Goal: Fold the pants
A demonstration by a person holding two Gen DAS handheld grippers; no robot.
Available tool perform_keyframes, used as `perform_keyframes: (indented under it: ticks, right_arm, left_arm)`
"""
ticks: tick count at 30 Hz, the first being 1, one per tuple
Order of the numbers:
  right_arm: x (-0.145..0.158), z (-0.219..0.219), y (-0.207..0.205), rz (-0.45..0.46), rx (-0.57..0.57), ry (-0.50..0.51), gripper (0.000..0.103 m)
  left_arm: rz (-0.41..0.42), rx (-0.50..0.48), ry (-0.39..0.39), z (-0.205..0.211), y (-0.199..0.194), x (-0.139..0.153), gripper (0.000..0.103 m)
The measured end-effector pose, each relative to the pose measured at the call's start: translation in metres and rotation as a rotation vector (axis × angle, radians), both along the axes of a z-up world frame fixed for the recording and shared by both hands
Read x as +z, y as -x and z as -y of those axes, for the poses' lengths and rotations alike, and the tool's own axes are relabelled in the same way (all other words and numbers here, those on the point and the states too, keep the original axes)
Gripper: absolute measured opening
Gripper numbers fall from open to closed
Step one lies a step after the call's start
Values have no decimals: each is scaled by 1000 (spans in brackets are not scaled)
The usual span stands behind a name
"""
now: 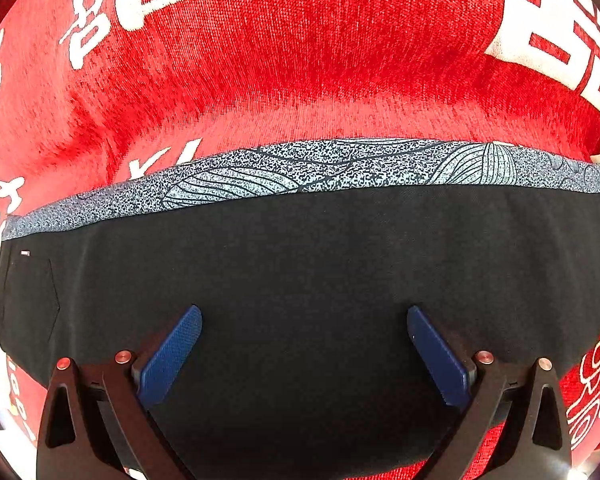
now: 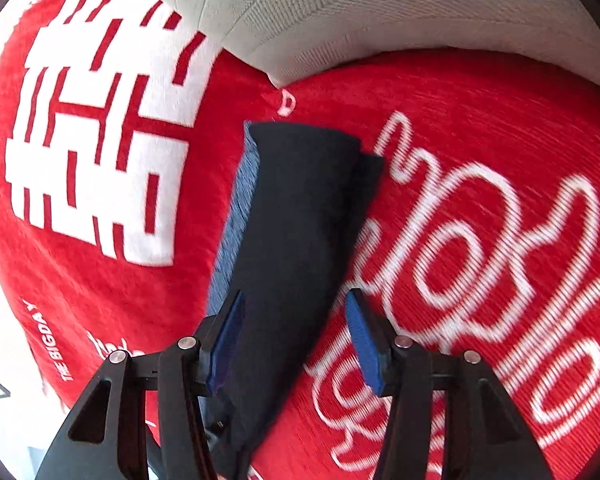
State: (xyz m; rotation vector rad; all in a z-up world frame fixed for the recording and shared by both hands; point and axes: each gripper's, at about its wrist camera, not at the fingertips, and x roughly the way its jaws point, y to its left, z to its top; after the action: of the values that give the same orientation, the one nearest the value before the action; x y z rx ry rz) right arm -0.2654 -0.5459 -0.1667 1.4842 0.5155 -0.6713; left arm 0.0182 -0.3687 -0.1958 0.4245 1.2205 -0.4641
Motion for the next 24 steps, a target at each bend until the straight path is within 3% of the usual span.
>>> perform_keyframes:
  ticks: [7,8,9,11,13,15,16,19,20,21,22,24]
  right_arm:
    - [-4,14,-27,12,11,47,57]
    - [-4,16,-29,6,16,28,47]
    - [-5,19,-30,-37,27,-7,23]
    - [-5,24,-31,-90,58,-30,18]
    - [0,24,-33,-111,93,-15,16]
    - [13,21,-38,-131,131,38,15]
    - [17,19,-42,-136,144,59,15]
    - [31,16,-53,-151,200,128,12]
    - [35,15,-56,-155,220,145,12]
    - [38,14,-59,-153,236,150,11]
    - [42,12,-61,-159,245,169,11]
    - [54,8,-70,-173,284,219,11]
  left_arm:
    - [-30,6,1,-2,-1,3,103]
    - [-41,11,-18,0,-3,7,102]
    - [-46,10,-19,2,-2,12,88]
    - [-76,-31,18,15,3,28,70]
    - [-81,-73,56,24,13,41,70]
    - [-105,-124,102,38,27,49,60]
    - [-119,-143,121,43,33,50,60]
    - [-156,-178,111,66,45,23,60]
    - [-134,-180,107,67,50,13,60]
    - [-44,-195,138,66,58,15,61]
    - [6,-224,117,69,67,15,61]
    - [11,-206,135,67,68,17,61]
